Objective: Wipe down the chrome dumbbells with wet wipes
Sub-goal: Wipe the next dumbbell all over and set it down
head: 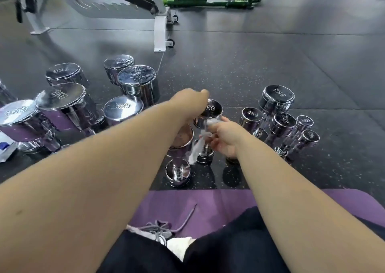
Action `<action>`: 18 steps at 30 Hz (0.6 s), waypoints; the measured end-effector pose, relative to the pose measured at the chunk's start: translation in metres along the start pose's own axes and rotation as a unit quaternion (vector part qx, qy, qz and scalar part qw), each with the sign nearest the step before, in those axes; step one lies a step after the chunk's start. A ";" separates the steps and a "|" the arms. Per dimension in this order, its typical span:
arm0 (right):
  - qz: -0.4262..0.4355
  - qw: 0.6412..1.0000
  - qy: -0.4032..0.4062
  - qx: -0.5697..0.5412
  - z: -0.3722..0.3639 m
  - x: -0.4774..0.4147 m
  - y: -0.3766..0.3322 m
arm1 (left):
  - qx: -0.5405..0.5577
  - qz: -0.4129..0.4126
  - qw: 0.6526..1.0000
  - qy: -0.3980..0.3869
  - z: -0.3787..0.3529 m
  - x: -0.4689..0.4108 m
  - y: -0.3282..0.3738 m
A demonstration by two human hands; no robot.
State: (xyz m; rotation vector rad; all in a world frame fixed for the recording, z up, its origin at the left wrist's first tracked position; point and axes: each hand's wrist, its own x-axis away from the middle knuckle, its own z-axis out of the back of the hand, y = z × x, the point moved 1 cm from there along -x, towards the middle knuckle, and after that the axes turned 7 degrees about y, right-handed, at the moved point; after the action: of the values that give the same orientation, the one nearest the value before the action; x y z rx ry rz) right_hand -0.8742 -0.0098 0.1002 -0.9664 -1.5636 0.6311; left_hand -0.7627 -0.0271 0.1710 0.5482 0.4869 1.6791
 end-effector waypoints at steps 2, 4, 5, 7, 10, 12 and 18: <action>-0.009 0.999 -0.040 -0.033 0.005 -0.012 -0.001 | 0.048 0.066 0.995 -0.061 -0.006 -0.015 0.008; 0.006 0.997 -0.066 -0.030 0.006 -0.020 0.000 | 0.109 0.136 0.979 -0.108 -0.013 -0.026 0.005; 0.018 0.997 -0.069 -0.028 0.007 -0.024 0.001 | 0.137 0.170 0.967 -0.132 -0.017 -0.030 0.003; 0.043 0.997 -0.063 -0.033 0.006 -0.032 0.004 | 0.192 0.213 0.946 -0.151 -0.027 -0.040 0.000; 0.084 0.991 -0.057 -0.084 0.004 -0.038 0.004 | 0.224 0.198 0.946 -0.125 -0.040 -0.058 -0.006; 0.121 0.984 -0.048 -0.118 0.003 -0.043 -0.004 | 0.244 0.161 0.952 -0.089 -0.042 -0.071 -0.001; 0.155 0.978 0.005 -0.139 0.002 -0.062 -0.015 | 0.224 0.114 0.960 -0.120 -0.049 -0.092 0.020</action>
State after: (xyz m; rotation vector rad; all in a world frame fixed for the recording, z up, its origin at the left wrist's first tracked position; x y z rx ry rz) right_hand -0.8782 -0.0699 0.0797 -1.4410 -1.5303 0.6279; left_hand -0.7942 -0.1219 0.1360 1.1630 0.6487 1.6931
